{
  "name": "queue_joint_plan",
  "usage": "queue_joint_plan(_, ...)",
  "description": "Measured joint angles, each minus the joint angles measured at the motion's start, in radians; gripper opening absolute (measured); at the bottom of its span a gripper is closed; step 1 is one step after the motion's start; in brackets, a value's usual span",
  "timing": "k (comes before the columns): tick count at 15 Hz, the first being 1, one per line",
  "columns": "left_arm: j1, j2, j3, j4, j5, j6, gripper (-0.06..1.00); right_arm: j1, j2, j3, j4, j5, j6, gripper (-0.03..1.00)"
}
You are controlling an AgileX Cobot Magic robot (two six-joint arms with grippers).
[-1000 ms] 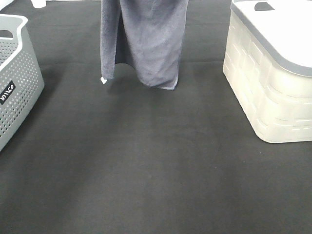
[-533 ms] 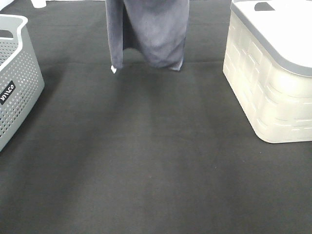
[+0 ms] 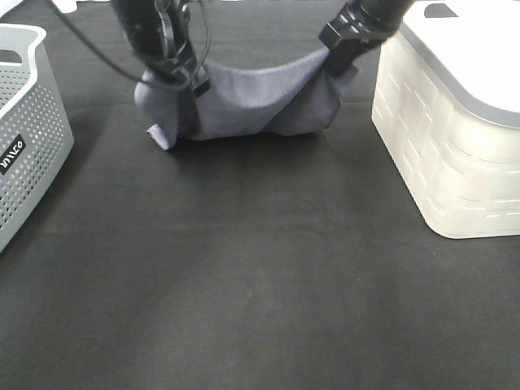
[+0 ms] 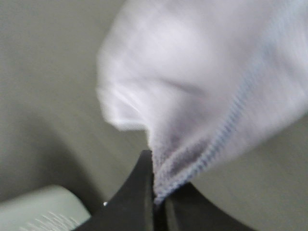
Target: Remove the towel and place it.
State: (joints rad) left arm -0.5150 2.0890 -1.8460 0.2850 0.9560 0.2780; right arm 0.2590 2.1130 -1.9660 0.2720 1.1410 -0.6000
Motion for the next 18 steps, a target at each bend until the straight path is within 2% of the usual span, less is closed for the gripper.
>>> queue_joint_plan(2,0.019,0.000,0.000,-0.146,0.142,0.155,0.00,0.000,0.000,0.000,-0.004,0.068,0.052,0.00)
queue_joint_plan(4,0.044,0.000,0.001,-0.189,0.235,0.222,0.00,0.000,0.000,0.000,-0.001,0.068,0.106,0.00)
queue_joint_plan(7,0.066,0.000,0.034,-0.218,0.246,0.279,0.00,0.000,-0.001,0.040,0.016,0.068,0.179,0.00)
queue_joint_plan(11,0.066,0.000,0.132,-0.310,0.251,0.373,0.00,0.001,-0.036,0.225,0.024,0.068,0.221,0.00)
queue_joint_plan(18,0.066,0.000,0.277,-0.400,0.252,0.436,0.00,0.001,-0.084,0.535,0.057,0.067,0.257,0.00)
